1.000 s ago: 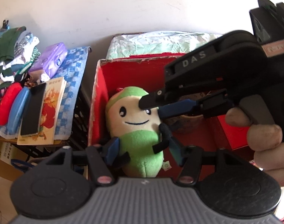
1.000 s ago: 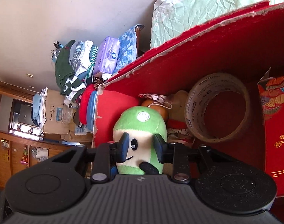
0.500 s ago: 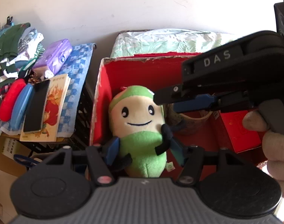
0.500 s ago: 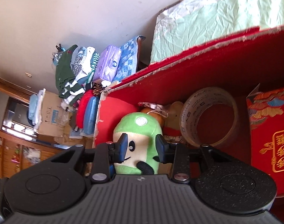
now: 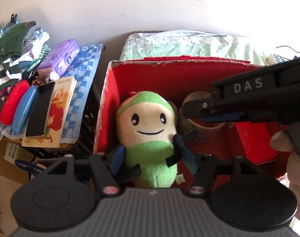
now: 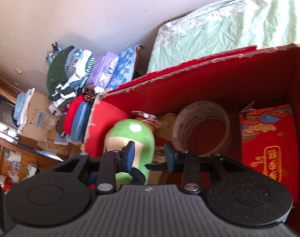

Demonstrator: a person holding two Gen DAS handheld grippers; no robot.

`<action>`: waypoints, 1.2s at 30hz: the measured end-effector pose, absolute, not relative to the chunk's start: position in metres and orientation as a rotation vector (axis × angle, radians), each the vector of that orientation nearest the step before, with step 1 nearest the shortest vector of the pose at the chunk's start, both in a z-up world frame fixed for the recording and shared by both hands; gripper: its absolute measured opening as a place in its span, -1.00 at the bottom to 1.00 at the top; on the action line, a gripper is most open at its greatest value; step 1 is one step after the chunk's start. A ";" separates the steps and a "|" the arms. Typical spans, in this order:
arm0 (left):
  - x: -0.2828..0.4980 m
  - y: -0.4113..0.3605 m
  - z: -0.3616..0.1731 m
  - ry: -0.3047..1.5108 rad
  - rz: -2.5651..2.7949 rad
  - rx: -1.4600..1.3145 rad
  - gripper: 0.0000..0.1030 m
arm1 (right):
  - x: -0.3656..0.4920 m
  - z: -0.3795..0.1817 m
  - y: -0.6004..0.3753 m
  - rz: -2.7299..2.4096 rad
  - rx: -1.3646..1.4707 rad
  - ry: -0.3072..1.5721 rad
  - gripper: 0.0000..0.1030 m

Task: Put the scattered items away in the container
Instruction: 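Lower the bean plush into the red box and open the left gripper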

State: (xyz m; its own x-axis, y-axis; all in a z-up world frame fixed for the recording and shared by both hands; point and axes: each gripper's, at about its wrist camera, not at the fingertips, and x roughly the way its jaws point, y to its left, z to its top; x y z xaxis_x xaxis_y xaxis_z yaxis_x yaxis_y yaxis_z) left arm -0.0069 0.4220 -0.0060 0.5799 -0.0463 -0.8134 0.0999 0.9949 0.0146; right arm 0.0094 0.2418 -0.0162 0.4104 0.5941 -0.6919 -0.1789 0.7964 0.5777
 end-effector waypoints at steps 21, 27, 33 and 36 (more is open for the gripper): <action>-0.012 0.419 0.001 0.906 -0.089 0.083 0.60 | -0.014 -0.029 0.232 0.427 0.353 1.028 -0.28; -0.003 0.419 -0.004 0.942 -0.068 0.091 0.49 | -0.016 -0.034 0.231 0.418 0.369 1.037 -0.28; -0.006 0.418 -0.002 0.932 -0.065 0.107 0.44 | -0.016 -0.035 0.232 0.420 0.365 1.041 -0.28; -0.008 0.418 0.006 0.901 -0.048 0.141 0.37 | -0.012 -0.032 0.237 0.440 0.364 1.041 -0.28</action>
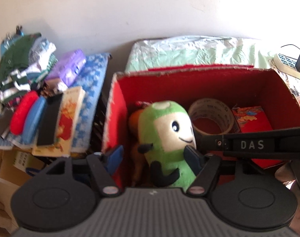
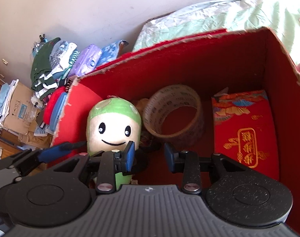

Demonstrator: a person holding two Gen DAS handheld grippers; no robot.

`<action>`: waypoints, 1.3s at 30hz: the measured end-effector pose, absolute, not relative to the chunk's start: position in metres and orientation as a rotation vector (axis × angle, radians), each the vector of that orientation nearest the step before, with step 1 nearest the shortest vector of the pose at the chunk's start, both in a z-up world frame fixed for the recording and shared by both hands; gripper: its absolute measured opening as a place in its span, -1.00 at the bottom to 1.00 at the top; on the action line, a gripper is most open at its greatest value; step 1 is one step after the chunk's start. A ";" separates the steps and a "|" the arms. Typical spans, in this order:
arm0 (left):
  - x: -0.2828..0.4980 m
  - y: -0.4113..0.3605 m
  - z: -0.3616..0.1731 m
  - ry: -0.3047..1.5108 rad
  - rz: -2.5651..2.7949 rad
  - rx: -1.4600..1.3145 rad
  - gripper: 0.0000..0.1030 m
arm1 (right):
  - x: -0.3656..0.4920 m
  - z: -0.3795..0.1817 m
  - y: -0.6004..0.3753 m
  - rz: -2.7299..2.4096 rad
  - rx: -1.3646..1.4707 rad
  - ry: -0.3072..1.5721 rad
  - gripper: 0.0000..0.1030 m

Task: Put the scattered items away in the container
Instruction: 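Lower the bean plush into the red box and open the left gripper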

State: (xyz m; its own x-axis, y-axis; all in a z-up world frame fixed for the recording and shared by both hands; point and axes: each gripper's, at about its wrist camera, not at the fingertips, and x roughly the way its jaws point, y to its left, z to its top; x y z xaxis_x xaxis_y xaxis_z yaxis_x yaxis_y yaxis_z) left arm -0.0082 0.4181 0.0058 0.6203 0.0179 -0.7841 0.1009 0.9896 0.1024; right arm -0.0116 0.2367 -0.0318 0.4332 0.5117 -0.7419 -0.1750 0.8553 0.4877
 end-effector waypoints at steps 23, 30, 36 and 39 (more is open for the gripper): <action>-0.015 0.430 0.018 0.898 -0.053 0.112 0.12 | 0.004 -0.029 0.252 0.613 0.537 1.084 -0.31; -0.013 0.424 0.014 0.903 -0.061 0.135 0.14 | 0.008 -0.032 0.242 0.582 0.553 1.083 -0.31; -0.022 0.422 0.029 0.843 -0.106 0.156 0.12 | 0.014 -0.037 0.247 0.620 0.595 1.114 -0.32; -0.028 0.420 0.032 0.829 -0.157 0.157 0.13 | 0.017 -0.038 0.251 0.648 0.615 1.118 -0.32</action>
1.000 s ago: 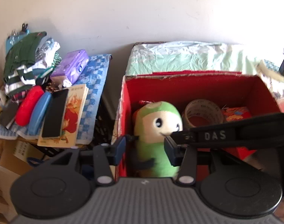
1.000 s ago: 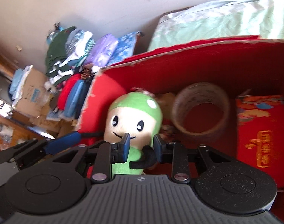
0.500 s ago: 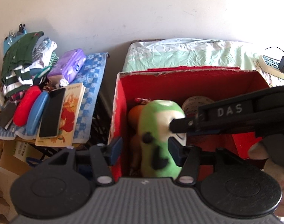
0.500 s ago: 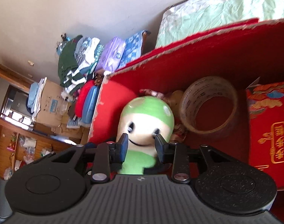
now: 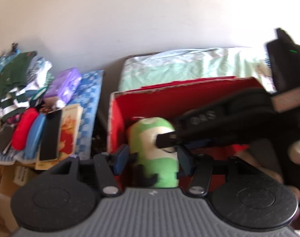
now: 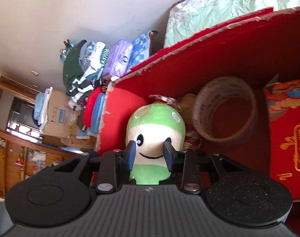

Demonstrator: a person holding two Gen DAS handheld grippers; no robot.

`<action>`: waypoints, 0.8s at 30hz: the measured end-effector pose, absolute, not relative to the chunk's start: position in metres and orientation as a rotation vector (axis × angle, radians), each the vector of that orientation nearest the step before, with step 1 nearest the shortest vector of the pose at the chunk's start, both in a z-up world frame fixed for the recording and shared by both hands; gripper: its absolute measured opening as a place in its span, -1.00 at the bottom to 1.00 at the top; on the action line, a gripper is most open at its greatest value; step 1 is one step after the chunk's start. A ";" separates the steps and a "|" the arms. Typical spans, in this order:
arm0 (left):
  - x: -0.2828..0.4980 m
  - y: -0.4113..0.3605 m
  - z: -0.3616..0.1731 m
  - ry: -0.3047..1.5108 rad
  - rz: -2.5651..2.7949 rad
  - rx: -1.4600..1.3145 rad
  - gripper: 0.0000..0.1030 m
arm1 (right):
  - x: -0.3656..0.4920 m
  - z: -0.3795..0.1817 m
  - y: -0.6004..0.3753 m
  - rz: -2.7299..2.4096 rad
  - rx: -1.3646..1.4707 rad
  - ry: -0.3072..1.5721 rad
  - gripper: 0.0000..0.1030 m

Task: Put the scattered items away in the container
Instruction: 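Lower the bean plush into the red box and open the left gripper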

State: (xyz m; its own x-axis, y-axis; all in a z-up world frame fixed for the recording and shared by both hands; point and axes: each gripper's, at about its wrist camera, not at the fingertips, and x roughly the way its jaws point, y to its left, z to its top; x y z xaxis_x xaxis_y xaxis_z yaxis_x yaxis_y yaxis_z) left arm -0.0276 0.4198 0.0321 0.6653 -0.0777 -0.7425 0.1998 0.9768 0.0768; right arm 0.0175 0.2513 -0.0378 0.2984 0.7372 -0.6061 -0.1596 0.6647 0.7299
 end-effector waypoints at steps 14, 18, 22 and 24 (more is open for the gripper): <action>-0.016 0.417 0.006 0.905 -0.265 0.081 0.11 | 0.027 -0.040 0.242 0.724 0.691 1.162 -0.31; -0.020 0.413 0.009 0.890 -0.249 0.117 0.15 | 0.023 -0.038 0.226 0.688 0.718 1.129 -0.30; -0.023 0.411 0.020 0.845 -0.255 0.130 0.43 | 0.017 -0.031 0.217 0.639 0.670 1.090 -0.30; -0.023 0.408 0.023 0.834 -0.270 0.127 0.47 | 0.014 -0.028 0.215 0.622 0.638 1.070 -0.30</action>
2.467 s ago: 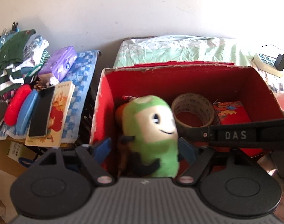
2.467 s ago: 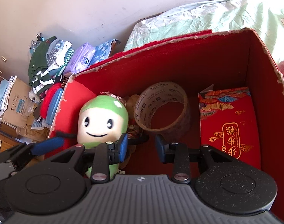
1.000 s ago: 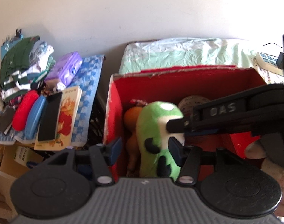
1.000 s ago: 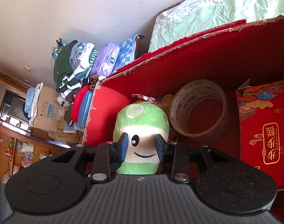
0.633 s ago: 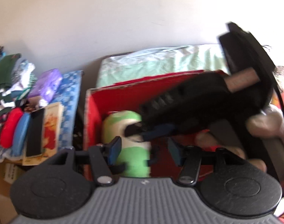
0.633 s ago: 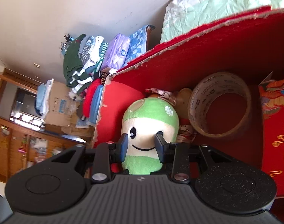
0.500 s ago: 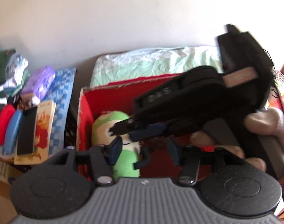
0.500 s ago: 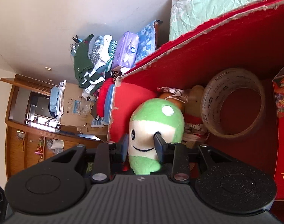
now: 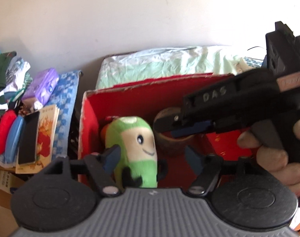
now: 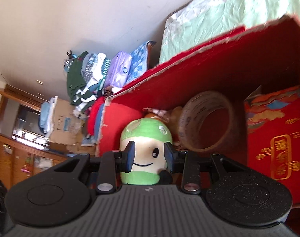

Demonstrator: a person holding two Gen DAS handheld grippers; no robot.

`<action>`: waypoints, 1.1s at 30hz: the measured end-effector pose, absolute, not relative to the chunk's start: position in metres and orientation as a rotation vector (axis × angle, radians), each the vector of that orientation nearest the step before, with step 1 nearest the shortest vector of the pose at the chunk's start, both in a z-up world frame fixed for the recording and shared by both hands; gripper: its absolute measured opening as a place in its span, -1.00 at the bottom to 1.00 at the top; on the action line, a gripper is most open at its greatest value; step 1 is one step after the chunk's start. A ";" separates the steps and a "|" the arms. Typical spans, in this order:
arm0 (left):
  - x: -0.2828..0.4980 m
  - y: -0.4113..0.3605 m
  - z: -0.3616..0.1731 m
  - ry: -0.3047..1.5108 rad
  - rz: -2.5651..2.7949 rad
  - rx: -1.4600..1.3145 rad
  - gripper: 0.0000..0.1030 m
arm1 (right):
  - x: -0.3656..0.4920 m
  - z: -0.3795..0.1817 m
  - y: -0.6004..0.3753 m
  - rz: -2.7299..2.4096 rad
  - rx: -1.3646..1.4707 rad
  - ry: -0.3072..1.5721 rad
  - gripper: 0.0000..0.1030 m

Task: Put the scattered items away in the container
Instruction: 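Lower the bean plush into the red box and open the left gripper, then move the right gripper back to the bed toward the yellow tiger plush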

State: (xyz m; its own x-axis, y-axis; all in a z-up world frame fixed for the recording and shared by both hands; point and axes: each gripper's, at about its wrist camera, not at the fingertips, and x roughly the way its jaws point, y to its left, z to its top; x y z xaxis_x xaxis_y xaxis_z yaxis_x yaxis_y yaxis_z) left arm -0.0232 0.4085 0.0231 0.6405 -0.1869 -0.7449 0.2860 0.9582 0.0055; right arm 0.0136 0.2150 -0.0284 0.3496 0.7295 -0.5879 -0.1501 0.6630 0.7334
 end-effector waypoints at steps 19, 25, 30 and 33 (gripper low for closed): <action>-0.030 0.393 0.023 0.830 -0.218 0.186 0.43 | -0.007 -0.024 0.198 0.524 0.570 1.021 -0.30; -0.043 0.394 0.026 0.763 -0.185 0.182 0.64 | -0.030 -0.016 0.187 0.519 0.562 0.943 -0.30; -0.047 0.385 0.038 0.715 -0.198 0.170 0.68 | -0.055 -0.001 0.165 0.537 0.572 0.834 -0.29; -0.052 0.370 0.050 0.683 -0.258 0.147 0.81 | -0.068 0.005 0.136 0.510 0.607 0.780 -0.29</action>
State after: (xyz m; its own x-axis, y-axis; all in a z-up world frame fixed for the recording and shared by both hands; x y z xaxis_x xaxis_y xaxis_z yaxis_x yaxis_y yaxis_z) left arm -0.0518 0.3698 0.0499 0.7455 -0.1871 -0.6398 0.2826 0.9580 0.0492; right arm -0.0681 0.1364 0.0055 0.6088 0.6246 -0.4890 -0.1980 0.7166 0.6688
